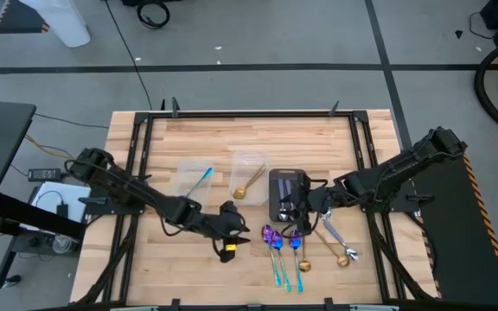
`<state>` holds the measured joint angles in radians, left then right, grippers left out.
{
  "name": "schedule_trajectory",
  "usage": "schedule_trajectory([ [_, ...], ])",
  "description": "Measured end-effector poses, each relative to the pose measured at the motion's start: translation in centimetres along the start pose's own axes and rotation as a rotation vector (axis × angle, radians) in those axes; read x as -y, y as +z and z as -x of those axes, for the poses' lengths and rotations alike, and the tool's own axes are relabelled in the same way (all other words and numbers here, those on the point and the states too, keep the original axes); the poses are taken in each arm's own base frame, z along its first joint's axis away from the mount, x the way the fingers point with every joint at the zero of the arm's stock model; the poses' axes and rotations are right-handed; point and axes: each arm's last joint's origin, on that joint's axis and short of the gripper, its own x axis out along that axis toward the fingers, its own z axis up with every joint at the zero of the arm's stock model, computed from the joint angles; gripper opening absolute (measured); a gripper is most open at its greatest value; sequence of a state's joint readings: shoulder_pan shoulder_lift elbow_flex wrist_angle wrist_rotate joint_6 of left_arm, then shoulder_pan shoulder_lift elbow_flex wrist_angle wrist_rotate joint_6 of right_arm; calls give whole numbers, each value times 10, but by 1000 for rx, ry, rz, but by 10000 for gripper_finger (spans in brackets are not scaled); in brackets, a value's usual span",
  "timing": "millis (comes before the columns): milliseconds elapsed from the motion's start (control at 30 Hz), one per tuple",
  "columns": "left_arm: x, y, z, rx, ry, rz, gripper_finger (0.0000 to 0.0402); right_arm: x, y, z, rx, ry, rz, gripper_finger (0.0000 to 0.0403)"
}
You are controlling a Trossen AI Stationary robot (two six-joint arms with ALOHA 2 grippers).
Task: Sort silverware by color (type)
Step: Put the blue spoon into the left transparent bin
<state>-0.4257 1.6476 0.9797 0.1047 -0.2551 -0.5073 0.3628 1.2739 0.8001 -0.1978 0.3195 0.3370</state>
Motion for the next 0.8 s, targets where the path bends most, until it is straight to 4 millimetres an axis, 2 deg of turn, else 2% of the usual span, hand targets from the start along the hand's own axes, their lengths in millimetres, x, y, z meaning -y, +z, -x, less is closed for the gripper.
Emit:
schedule_trajectory([
  [200,11,4,-21,-5,1,16,162,-6,-10,3,-68,6,43,176],
  [367,16,6,-34,-10,-2,-58,162,-8,-18,6,-138,-4,64,176],
  [600,21,5,-50,-15,-19,-291,162,-10,-24,8,-184,-14,30,176],
  [800,14,3,-58,-5,-4,-437,162,-10,-25,8,-195,-22,-33,176],
])
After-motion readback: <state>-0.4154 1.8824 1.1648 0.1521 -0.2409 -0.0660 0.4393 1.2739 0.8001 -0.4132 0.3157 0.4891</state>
